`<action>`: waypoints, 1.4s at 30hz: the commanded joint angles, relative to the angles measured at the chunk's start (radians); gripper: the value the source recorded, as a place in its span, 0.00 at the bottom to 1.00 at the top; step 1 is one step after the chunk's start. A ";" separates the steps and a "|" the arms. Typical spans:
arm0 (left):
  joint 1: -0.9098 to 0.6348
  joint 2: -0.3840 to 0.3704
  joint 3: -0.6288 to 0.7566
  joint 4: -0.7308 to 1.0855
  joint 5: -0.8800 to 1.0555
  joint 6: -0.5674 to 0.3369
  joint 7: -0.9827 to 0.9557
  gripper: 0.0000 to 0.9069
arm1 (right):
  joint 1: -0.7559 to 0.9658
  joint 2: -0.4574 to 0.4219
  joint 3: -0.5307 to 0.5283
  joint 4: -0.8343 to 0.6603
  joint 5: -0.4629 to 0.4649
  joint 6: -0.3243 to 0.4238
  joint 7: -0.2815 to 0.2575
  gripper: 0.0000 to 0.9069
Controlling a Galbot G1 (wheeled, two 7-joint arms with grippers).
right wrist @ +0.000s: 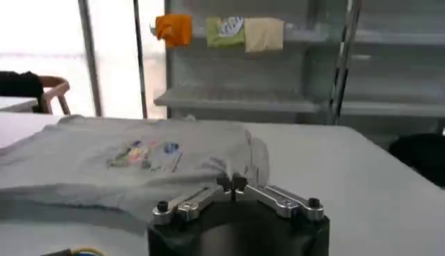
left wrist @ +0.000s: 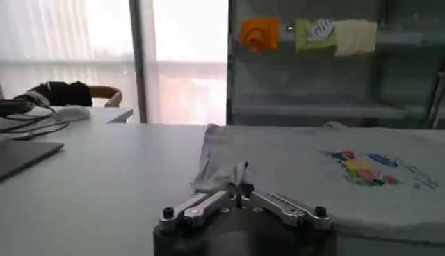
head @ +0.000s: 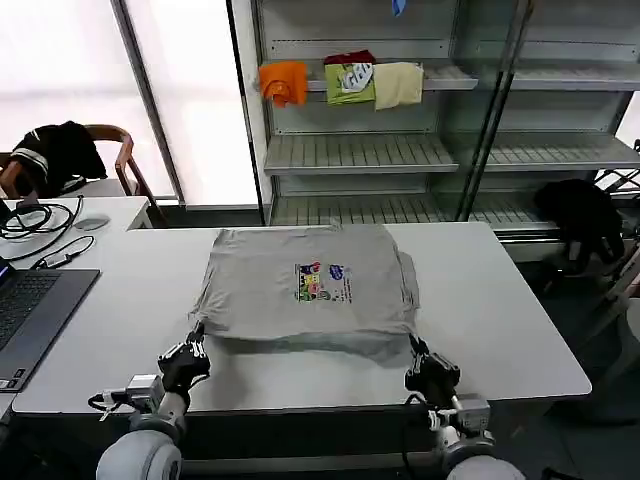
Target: Fold and organize the clothes.
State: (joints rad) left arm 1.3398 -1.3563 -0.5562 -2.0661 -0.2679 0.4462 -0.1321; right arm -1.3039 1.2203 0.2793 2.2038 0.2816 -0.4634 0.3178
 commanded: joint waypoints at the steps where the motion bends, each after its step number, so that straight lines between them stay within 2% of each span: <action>1: -0.152 0.015 0.010 0.075 -0.021 -0.025 -0.018 0.01 | 0.155 0.027 0.005 -0.112 -0.030 0.029 -0.055 0.00; 8: -0.272 0.034 0.026 0.207 -0.044 -0.027 -0.020 0.02 | 0.326 0.058 -0.019 -0.285 -0.029 0.030 -0.088 0.00; 17: -0.420 0.049 0.051 0.379 -0.087 -0.011 -0.019 0.01 | 0.503 0.112 -0.034 -0.488 -0.014 0.044 -0.096 0.00; 29: -0.498 0.060 0.077 0.482 -0.097 -0.001 -0.005 0.02 | 0.635 0.168 -0.062 -0.714 -0.032 0.052 -0.114 0.00; 37: -0.511 0.066 0.079 0.525 -0.096 -0.002 0.007 0.01 | 0.684 0.195 -0.079 -0.783 -0.058 0.035 -0.126 0.00; 38: -0.515 0.067 0.080 0.532 -0.095 -0.002 0.008 0.03 | 0.690 0.196 -0.080 -0.790 -0.059 0.031 -0.127 0.00; 39: -0.518 0.067 0.081 0.539 -0.094 -0.003 0.009 0.28 | 0.697 0.197 -0.081 -0.796 -0.060 0.031 -0.130 0.00; 40: -0.521 0.067 0.082 0.546 -0.092 -0.003 0.012 1.00 | 0.703 0.198 -0.082 -0.811 -0.062 0.029 -0.131 0.63; 41: -0.524 0.068 0.082 0.549 -0.090 -0.003 0.016 1.00 | 0.707 0.198 -0.082 -0.816 -0.064 0.028 -0.132 1.00; 42: -0.528 0.067 0.082 0.558 -0.089 -0.003 0.017 1.00 | 0.715 0.200 -0.083 -0.825 -0.068 0.018 -0.130 1.00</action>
State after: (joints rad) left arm 0.8538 -1.2905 -0.4779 -1.5860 -0.3576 0.4435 -0.1238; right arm -0.6477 1.4063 0.2030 1.4662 0.2225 -0.4379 0.1919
